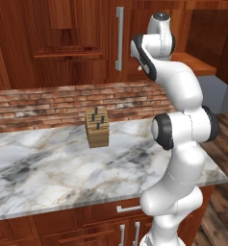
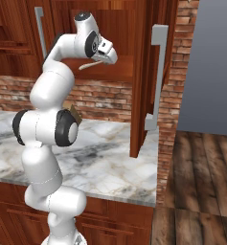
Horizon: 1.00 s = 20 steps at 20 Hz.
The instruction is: Open the cabinet. Pick the dish brush and place it next to the sink. Then close the cabinet.
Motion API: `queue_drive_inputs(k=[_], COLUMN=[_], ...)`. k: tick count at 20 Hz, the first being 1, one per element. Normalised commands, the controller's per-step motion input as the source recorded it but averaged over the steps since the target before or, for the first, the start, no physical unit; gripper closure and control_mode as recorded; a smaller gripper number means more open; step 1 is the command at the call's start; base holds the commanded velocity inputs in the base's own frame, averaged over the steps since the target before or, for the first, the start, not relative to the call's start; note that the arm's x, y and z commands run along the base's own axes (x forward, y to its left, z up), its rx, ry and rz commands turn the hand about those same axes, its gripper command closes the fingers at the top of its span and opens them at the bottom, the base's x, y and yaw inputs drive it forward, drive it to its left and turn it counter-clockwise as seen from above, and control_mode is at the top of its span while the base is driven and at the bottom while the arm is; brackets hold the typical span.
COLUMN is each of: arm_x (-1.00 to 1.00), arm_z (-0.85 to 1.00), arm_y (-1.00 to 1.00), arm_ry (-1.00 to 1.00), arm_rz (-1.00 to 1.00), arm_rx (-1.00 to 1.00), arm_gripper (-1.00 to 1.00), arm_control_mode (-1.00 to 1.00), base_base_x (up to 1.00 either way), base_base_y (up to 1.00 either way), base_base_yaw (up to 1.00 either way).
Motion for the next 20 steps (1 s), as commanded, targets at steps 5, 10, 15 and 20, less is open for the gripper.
queue_drive_inputs(k=[5,10,15,20], arm_x=[0.0,0.0,-0.11,-0.45], arm_z=[0.0,0.0,0.0,0.0], arm_y=[0.0,0.0,-0.11,-0.3], arm_ry=[0.0,0.0,0.0,0.0], arm_rz=[0.0,0.0,-0.01,0.0], arm_rx=[0.0,0.0,0.0,0.01], arm_gripper=[1.0,1.0,1.0,1.0], arm_control_mode=[-1.0,-1.0,-1.0,-1.0], base_base_x=[0.0,0.0,0.0,0.0], base_base_y=[0.0,0.0,0.0,0.0], base_base_yaw=[0.0,0.0,0.0,0.0])
